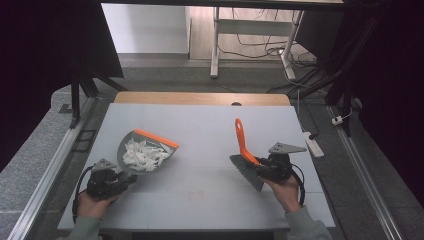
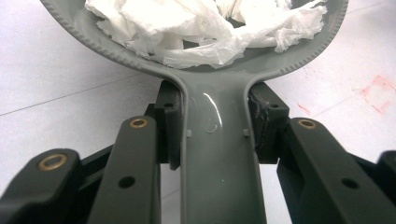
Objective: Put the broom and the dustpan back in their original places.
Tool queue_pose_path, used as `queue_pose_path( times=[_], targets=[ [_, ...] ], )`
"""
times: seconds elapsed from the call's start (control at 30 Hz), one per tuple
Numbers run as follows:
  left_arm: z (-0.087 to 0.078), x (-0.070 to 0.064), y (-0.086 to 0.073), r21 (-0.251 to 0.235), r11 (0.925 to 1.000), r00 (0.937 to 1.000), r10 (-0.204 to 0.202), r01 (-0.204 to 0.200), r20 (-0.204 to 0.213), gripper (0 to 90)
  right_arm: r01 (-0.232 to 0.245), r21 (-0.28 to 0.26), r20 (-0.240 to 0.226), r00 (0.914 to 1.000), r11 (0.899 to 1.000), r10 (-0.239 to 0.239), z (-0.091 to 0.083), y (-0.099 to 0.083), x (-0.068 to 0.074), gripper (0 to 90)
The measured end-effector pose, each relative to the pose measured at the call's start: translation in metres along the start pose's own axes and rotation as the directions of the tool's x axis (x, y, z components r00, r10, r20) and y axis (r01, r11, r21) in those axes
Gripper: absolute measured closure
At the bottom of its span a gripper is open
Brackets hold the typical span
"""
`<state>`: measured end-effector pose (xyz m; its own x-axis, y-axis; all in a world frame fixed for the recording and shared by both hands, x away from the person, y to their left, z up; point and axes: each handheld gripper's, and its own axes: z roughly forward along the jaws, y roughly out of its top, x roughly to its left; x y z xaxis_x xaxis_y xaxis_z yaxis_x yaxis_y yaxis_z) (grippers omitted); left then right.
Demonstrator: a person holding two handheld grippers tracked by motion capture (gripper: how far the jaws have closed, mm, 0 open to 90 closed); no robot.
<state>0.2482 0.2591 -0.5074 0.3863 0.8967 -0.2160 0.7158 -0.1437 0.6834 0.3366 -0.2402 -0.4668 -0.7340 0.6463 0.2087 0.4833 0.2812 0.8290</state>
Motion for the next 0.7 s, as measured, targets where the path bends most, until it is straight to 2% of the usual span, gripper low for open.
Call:
queue_pose_path(
  times=[0.23, 0.37, 0.6, 0.7],
  targets=[
    [0.005, 0.000, 0.002, -0.016, 0.9990, 0.9987, -0.043, 0.042, -0.027, 61.4, -0.023, 0.019, -0.017, 0.9996, 1.000, 0.024, -0.006, -0.002, -0.008, 69.7],
    [0.011, -0.002, 0.006, -0.044, 0.9961, 0.9962, -0.078, 0.076, -0.040, 61.4, -0.038, 0.045, -0.021, 0.9990, 0.998, 0.039, -0.007, -0.003, -0.013, 69.7],
    [0.027, -0.006, 0.014, -0.056, 0.9887, 0.9873, -0.143, 0.139, -0.069, 61.4, -0.065, 0.078, -0.011, 0.9978, 0.995, 0.066, -0.005, -0.005, -0.018, 69.7],
    [0.032, -0.006, 0.015, -0.047, 0.9878, 0.9840, -0.152, 0.148, -0.092, 61.4, -0.067, 0.084, -0.012, 0.9976, 0.994, 0.068, -0.005, -0.005, -0.018, 69.7]
  ],
)
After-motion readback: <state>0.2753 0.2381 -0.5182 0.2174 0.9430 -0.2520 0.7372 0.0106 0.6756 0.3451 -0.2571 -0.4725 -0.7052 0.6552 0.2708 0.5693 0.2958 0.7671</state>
